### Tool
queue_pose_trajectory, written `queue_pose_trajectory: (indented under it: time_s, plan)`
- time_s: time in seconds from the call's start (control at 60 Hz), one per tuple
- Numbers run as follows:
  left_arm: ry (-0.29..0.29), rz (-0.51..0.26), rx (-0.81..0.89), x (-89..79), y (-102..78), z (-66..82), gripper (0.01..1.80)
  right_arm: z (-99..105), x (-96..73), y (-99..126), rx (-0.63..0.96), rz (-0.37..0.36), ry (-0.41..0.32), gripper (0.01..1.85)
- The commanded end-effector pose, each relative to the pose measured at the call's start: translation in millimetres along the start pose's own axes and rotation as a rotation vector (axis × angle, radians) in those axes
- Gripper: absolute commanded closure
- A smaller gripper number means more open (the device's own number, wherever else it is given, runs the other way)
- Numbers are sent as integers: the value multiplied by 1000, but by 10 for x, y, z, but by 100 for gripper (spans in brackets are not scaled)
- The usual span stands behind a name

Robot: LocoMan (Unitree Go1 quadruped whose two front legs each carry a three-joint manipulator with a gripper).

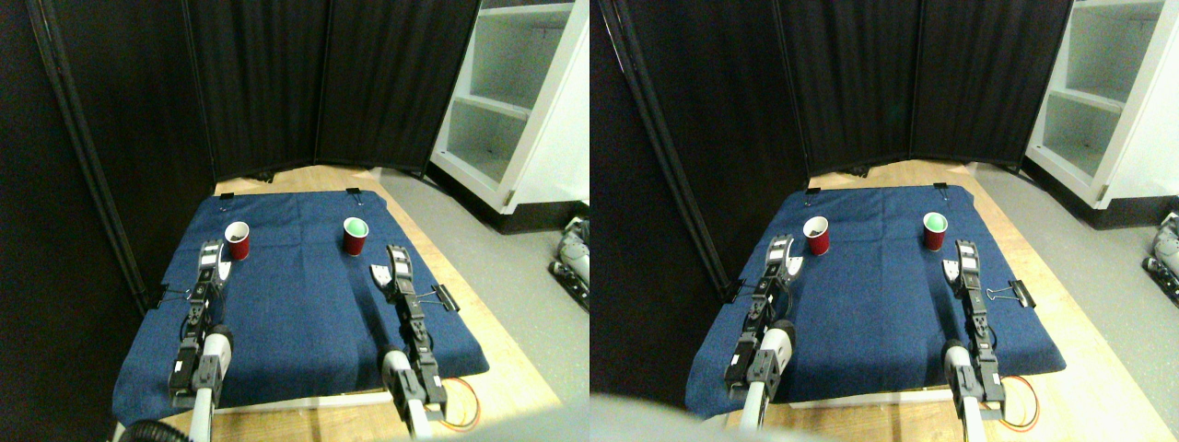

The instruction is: Pour (bimanual)

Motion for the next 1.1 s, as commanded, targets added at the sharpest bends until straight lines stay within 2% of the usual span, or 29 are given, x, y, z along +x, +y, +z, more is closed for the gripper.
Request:
queue_pose_trajectory:
  time_s: [0.017,0.15,0.283,0.367,0.417,0.517,0.65,0.717,0.767,0.95,1.1]
  plan:
    - [-54,3,-29,92,-73,80,147,-49,100,-12,78,-8,-48,153]
    - [-62,42,-131,237,-98,73,143,-72,216,-23,151,-94,-49,151]
    - [-70,75,-188,329,-106,63,139,-57,288,-19,224,-116,-55,148]
    - [-87,98,-301,398,-117,63,142,-38,364,-26,300,-178,-65,144]
    - [-88,112,-357,438,-117,68,141,-31,399,-30,297,-176,-75,142]
    - [-95,158,-490,535,-142,97,142,14,480,-11,320,-224,-86,140]
    - [-105,195,-565,614,-191,135,140,62,568,13,402,-203,-108,144]
    - [-121,230,-645,648,-220,142,140,75,612,21,479,-209,-116,147]
    - [-125,239,-703,673,-235,142,142,68,634,29,554,-247,-117,148]
    - [-146,298,-862,766,-216,92,144,-44,733,-31,736,-307,-107,141]
    - [-189,366,-989,819,-203,51,145,-113,791,-48,905,-356,-131,139]
